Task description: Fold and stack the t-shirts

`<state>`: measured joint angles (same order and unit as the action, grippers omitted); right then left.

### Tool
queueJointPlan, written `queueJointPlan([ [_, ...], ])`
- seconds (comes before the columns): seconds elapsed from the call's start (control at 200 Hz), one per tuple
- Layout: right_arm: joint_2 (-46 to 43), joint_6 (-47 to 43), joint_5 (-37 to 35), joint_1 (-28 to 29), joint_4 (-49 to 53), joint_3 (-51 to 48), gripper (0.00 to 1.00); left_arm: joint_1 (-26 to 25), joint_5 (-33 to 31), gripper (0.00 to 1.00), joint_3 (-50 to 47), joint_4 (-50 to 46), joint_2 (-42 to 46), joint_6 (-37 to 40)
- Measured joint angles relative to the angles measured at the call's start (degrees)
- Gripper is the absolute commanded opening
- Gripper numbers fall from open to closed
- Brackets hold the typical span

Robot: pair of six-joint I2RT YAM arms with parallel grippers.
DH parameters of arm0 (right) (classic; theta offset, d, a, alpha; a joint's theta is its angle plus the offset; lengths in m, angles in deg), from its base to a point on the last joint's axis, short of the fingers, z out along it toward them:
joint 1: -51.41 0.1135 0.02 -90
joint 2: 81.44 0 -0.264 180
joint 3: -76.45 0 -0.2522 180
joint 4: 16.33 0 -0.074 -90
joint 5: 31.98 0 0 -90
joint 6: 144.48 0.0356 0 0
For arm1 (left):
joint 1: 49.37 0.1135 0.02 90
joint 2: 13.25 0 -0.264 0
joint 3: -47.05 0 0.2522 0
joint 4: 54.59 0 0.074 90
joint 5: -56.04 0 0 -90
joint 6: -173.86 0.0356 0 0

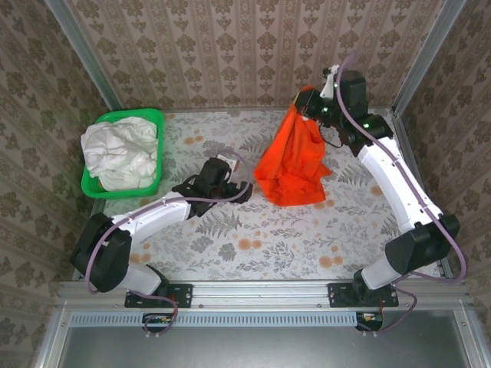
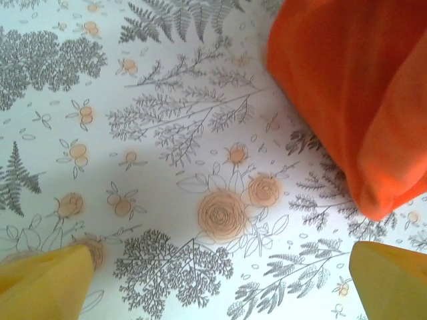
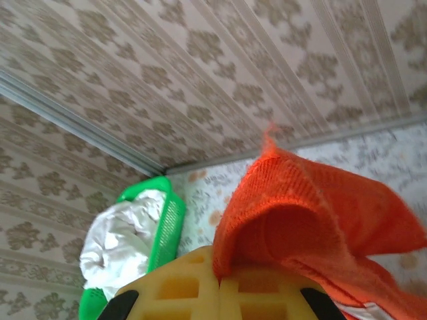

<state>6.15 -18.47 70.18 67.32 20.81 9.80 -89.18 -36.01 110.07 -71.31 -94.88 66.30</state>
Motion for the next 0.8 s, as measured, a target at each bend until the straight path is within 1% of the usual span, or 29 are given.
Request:
queueJointPlan([
  [0.145, 0.0, -1.9, 0.2, 0.0, -0.1, 6.1, 0.0, 0.0, 2.9, 1.0, 3.1, 2.1, -0.7, 0.1],
  [0.245, 0.0, -3.1, 0.2, 0.0, 0.0, 8.7, 0.0, 0.0, 4.1, 1.0, 6.8, 5.4, -3.0, 0.5],
  [0.41, 0.0, -4.4, 0.3, 0.0, 0.2, 10.3, 0.0, 0.2, 7.6, 1.0, 15.2, 8.4, -10.1, 1.8],
  [0.555, 0.0, -4.8, 0.3, 0.0, 1.5, 10.4, 0.0, 0.1, 13.7, 1.0, 22.3, 10.6, -17.4, 2.8],
  [0.655, 0.0, -4.8, 0.3, -0.3, 2.3, 10.4, 0.0, -0.7, 17.5, 1.0, 24.0, 10.8, -19.8, 4.0],
  [0.8, 0.0, -4.7, 0.2, -1.4, 2.6, 10.4, 0.0, -2.2, 21.2, 0.99, 23.6, 11.1, -20.4, 4.4],
])
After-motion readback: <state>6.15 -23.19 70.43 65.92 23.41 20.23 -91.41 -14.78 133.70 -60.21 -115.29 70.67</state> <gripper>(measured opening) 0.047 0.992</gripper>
